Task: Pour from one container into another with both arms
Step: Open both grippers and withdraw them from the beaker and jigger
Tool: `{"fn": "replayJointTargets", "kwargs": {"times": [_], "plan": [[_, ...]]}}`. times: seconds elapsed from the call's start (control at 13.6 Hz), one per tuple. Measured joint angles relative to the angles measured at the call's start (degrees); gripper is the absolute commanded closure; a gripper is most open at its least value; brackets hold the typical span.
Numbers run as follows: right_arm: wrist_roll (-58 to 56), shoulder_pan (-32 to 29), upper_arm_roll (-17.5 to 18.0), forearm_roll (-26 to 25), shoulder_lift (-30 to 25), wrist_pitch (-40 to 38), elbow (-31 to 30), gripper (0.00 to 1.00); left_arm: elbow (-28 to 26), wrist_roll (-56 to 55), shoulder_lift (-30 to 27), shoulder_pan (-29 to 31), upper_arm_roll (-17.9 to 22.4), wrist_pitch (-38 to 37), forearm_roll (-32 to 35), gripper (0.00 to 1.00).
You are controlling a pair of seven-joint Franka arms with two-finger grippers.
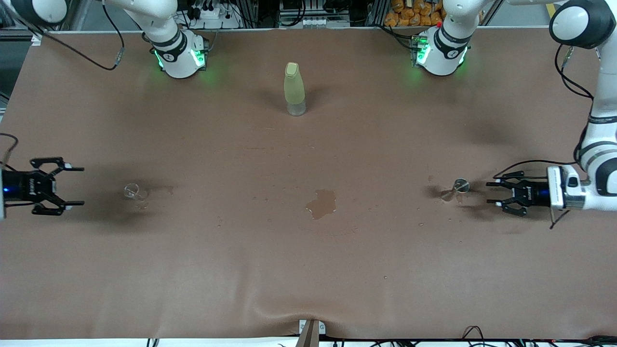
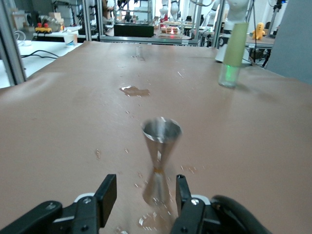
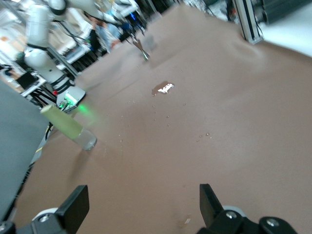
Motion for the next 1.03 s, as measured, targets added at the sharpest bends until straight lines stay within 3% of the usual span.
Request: {"fn": "replayJointTargets", "kwargs": {"times": [0.22, 0.52, 0.59, 0.66, 1.03], "plan": [[13.54, 4.28, 0.01, -3.72, -7.57, 1.35, -0.12, 0.0, 2.17, -11.28, -3.93, -0.55, -4.41, -0.2, 0.28, 0.43], [27.68, 11.42, 0.02, -8.14, -10.25, 7.58, -0.46, 0.0, 5.87, -25.88, -10.66, -6.09, -6.48, 0.41, 1.59, 0.42], [31.87, 13.71, 0.05, -10.12, -10.75, 9.31, -0.46, 0.0, 6.05, -29.27, -12.54, -7.6, -6.44, 1.34, 2.06, 0.25], [36.46, 16.28, 0.08, -13.16, -11.75, 11.2, -0.53, 0.0, 6.06, -31.71, -13.71, -8.75, -6.33, 2.07, 3.09, 0.0], [63.25, 26.31, 0.09, -31.13, -21.46, 15.09, -2.78, 0.0, 6.74, -45.32, -17.78, -10.54, -6.25, 3.64, 14.45, 0.0]]}}
